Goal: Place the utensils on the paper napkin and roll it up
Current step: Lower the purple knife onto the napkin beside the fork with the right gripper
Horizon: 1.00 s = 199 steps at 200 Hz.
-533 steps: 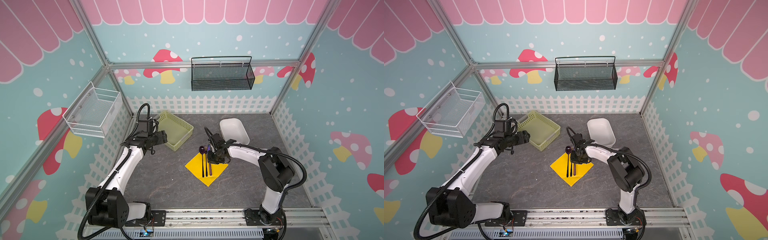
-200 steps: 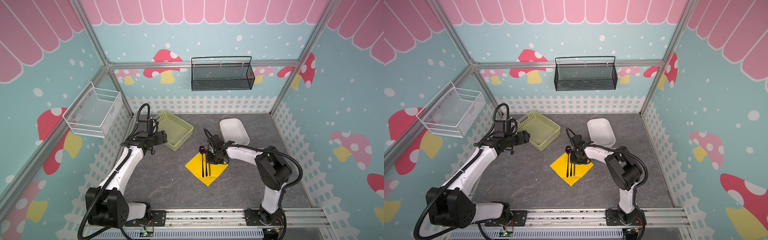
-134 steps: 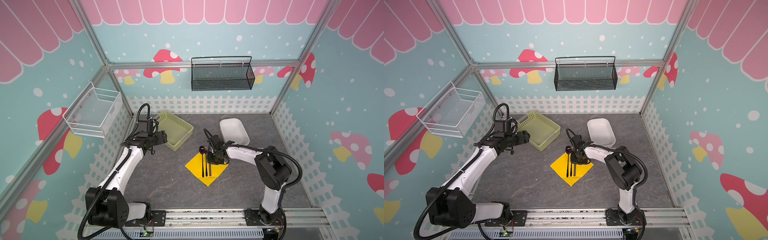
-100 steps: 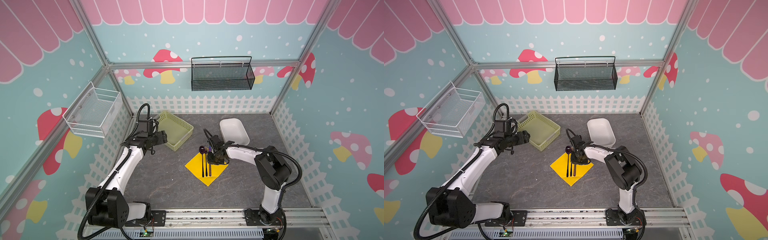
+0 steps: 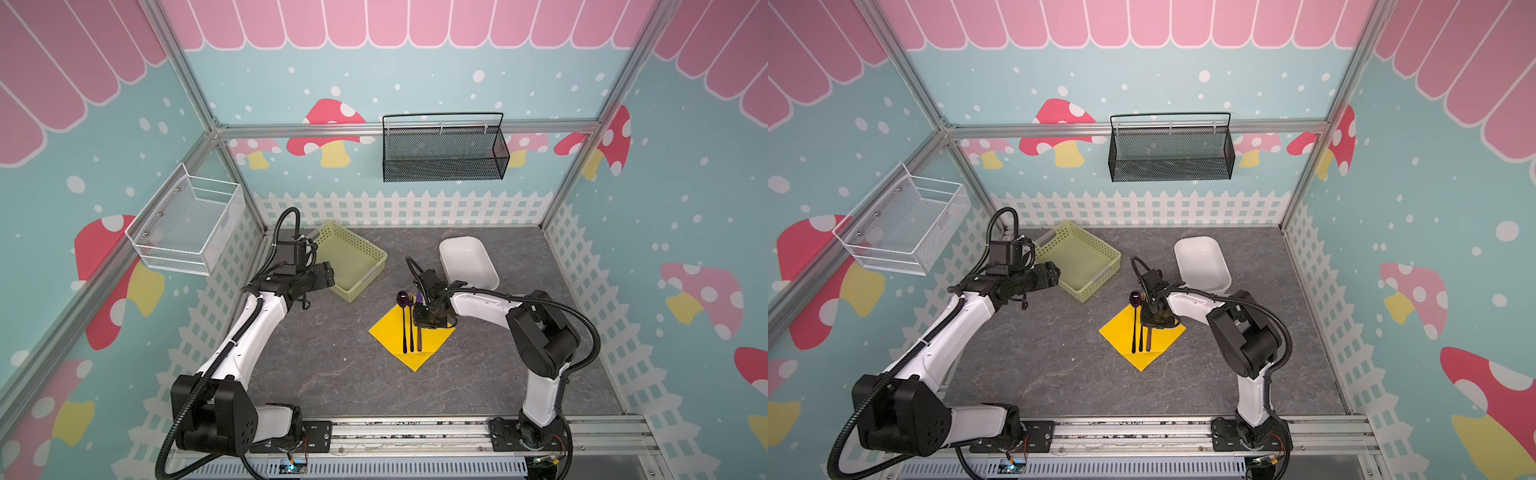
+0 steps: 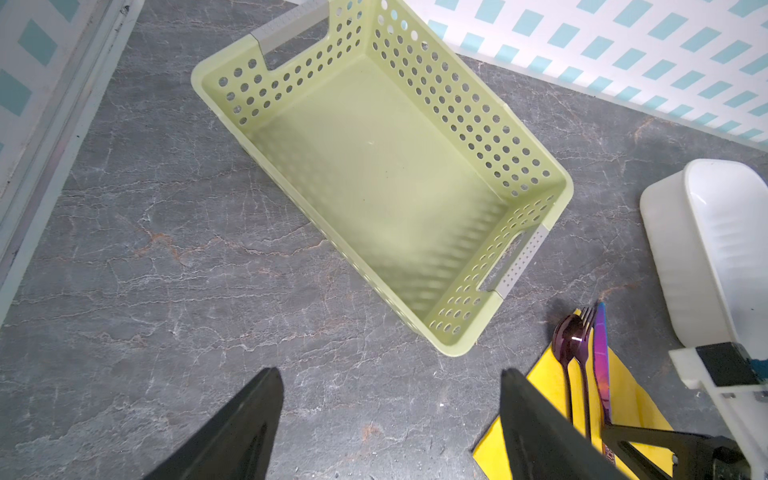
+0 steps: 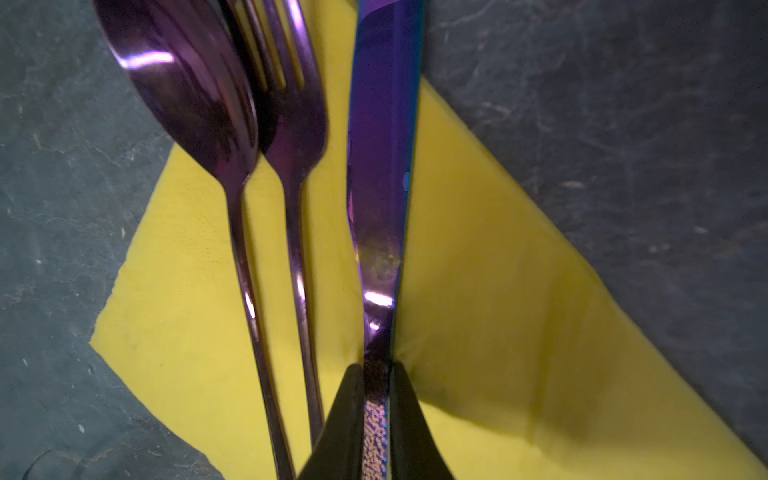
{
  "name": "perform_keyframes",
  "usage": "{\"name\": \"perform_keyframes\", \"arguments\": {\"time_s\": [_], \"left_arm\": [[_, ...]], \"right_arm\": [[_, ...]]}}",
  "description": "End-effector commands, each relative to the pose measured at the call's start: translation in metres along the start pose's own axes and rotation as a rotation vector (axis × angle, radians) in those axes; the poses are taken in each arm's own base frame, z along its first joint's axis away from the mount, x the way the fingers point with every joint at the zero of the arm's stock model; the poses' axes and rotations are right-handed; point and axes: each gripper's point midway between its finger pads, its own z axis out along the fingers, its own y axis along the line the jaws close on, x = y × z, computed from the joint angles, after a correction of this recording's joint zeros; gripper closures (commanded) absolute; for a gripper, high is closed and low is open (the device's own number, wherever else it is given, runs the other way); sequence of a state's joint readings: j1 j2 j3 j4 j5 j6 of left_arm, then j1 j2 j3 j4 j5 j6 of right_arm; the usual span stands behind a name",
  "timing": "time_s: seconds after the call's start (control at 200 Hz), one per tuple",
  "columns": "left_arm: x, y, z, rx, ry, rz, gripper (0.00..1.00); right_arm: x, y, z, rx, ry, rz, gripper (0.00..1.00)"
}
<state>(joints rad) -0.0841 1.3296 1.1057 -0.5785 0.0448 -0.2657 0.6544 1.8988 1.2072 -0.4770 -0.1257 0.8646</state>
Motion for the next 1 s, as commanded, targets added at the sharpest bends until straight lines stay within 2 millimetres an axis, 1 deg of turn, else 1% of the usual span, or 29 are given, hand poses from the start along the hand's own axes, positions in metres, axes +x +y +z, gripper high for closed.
{"name": "perform_keyframes", "arguments": {"time_s": [0.0, 0.315, 0.46, 0.675, 0.83, 0.991], "left_arm": [[-0.002, 0.002, -0.003, 0.002, -0.013, -0.012, 0.16], [-0.001, 0.000, -0.001, 0.007, -0.006, -0.014, 0.16], [-0.001, 0.001, 0.000, 0.005, -0.005, -0.013, 0.17], [-0.001, 0.001, -0.001, 0.003, -0.008, -0.013, 0.16], [0.000, 0.002, -0.001, 0.002, -0.006, -0.015, 0.16], [-0.001, 0.002, -0.001, -0.003, -0.008, -0.017, 0.16]], "right_arm": [[0.009, -0.012, 0.014, 0.052, 0.046, 0.001, 0.87], [0.006, -0.006, 0.009, 0.033, 0.033, -0.017, 0.86], [0.006, -0.003, 0.010, 0.015, 0.032, -0.022, 0.88], [0.006, -0.001, 0.011, -0.004, 0.032, -0.026, 0.88], [0.007, 0.002, 0.011, -0.020, 0.030, -0.026, 0.88], [0.005, 0.002, 0.008, -0.025, 0.019, -0.029, 0.86]]}}
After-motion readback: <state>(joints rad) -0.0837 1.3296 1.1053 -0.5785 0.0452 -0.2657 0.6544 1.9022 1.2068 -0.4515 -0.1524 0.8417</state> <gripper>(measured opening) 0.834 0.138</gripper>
